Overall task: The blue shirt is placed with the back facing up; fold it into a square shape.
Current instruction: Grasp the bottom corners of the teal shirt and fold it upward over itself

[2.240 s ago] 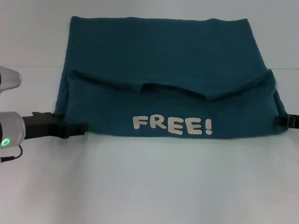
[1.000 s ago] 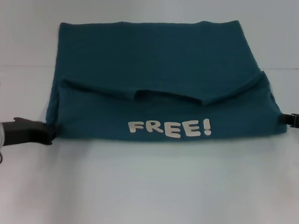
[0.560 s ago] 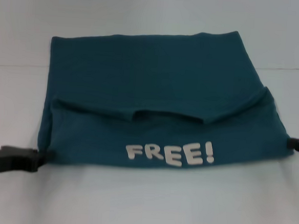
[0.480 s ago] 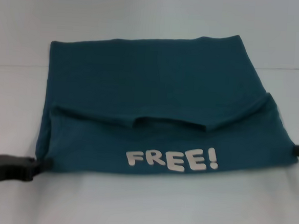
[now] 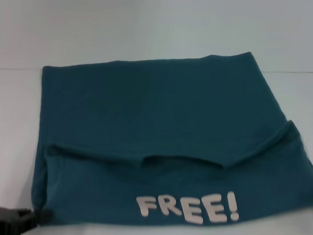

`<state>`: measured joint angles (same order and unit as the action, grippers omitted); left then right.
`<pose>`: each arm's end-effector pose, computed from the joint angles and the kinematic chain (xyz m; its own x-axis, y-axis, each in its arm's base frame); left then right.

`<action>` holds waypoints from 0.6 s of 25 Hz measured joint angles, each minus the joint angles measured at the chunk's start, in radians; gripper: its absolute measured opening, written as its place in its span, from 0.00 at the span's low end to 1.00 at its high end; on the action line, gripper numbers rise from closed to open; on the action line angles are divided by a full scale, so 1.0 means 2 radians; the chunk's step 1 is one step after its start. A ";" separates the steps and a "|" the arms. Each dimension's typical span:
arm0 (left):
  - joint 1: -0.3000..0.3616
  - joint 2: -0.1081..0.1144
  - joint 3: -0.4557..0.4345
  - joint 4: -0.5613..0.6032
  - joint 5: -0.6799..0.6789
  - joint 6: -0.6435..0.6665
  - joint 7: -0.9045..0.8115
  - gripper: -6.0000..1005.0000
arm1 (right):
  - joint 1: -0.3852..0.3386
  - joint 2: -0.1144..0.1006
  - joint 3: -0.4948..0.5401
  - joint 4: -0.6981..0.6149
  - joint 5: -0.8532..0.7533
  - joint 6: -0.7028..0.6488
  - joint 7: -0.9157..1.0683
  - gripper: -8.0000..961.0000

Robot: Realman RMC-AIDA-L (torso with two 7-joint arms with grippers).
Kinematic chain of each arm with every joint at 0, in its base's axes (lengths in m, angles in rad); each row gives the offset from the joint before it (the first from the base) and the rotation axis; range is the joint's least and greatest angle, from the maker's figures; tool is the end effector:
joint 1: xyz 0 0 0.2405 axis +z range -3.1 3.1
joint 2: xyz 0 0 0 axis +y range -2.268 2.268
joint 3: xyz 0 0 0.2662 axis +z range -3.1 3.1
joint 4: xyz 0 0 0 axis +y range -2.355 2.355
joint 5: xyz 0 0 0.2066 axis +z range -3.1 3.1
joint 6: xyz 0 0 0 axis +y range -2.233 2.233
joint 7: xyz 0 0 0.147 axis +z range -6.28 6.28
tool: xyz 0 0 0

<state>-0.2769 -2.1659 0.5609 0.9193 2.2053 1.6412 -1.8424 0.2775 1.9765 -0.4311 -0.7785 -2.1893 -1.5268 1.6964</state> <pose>-0.3328 0.2557 0.0063 0.4484 0.7627 0.4660 0.8700 -0.4920 -0.0320 0.3939 0.2639 0.0803 0.5041 -0.6848 -0.5263 -0.8631 -0.4223 -0.2771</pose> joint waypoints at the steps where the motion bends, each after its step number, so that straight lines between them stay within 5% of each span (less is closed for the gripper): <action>1: 0.005 0.000 -0.002 0.000 0.000 0.010 0.001 0.06 | -0.004 0.001 0.000 0.000 0.000 -0.007 -0.004 0.01; 15: 0.020 0.002 -0.030 0.004 0.042 0.093 0.030 0.06 | -0.069 0.010 0.041 -0.003 -0.001 -0.097 -0.055 0.01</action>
<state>-0.2375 -2.1628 0.5008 0.9275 2.2895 1.8274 -1.7830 0.1402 1.9969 -0.3486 -0.7852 -2.1920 -1.7200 1.5871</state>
